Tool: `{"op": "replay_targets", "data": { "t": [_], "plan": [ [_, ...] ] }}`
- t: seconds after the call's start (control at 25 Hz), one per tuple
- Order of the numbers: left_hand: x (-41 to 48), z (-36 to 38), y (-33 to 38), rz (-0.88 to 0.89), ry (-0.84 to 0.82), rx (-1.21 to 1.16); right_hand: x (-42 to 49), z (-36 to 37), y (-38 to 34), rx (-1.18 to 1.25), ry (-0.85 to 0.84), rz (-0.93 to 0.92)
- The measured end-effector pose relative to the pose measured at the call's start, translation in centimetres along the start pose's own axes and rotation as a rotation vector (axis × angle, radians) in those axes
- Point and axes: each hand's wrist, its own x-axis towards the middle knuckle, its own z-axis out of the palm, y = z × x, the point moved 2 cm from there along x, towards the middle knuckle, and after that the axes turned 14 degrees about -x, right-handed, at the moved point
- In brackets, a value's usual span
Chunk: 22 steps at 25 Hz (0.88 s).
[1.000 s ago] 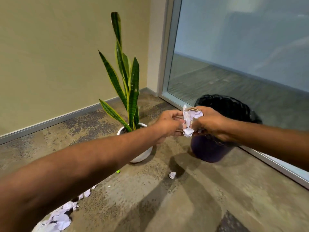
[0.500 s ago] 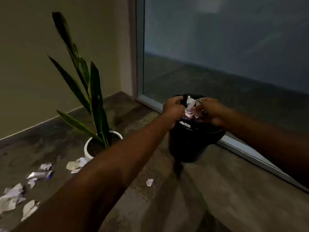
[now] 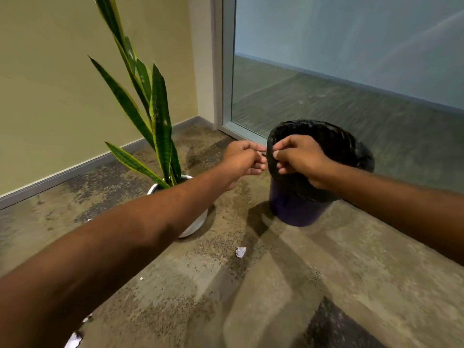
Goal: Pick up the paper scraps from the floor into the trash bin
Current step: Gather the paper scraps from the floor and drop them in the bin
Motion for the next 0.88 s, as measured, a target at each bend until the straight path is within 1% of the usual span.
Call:
{"op": "replay_targets", "data": {
  "t": [0.12, 0.28, 0.44, 0.52, 0.6, 0.68, 0.76, 0.84, 0.88],
  "plan": [
    [-1.4, -5.2, -3.7, -0.132, 0.028, 0.082, -1.8, 5.7, 1.5, -0.165, -0.187, -0.086],
    [-3.8, -11.0, -10.4, -0.351, 0.063, 0.198, -3.8, 13.2, 6.0, -0.466, -0.477, -0.158],
    [-5.3, -15.0, -13.9, -0.508, 0.054, 0.362, -5.3, 18.2, 9.6, -0.771, -0.707, -0.351],
    [-5.7, -16.0, -14.4, -0.584, 0.040, 0.333, -5.6, 19.8, 11.6, -0.904, -0.779, -0.453],
    [-5.8, -16.3, -15.0, -0.613, 0.018, 0.323, -6.0, 20.8, 13.8, -1.043, -0.773, -0.538],
    [-5.9, -16.8, -15.6, -0.569, 0.015, 0.357, -6.8, 21.4, 15.6, -1.152, -0.690, -0.601],
    [-6.2, -17.2, -15.9, -0.592, -0.005, 0.268, -7.8, 21.5, 16.0, -1.171, -0.634, -0.670],
    [-6.3, -17.6, -16.1, -0.607, -0.020, 0.214, -8.3, 21.3, 15.6, -1.138, -0.642, -0.716],
    [-6.4, -17.5, -16.0, -0.603, -0.020, 0.230, -8.3, 21.1, 15.4, -1.112, -0.649, -0.725]
  ]
}}
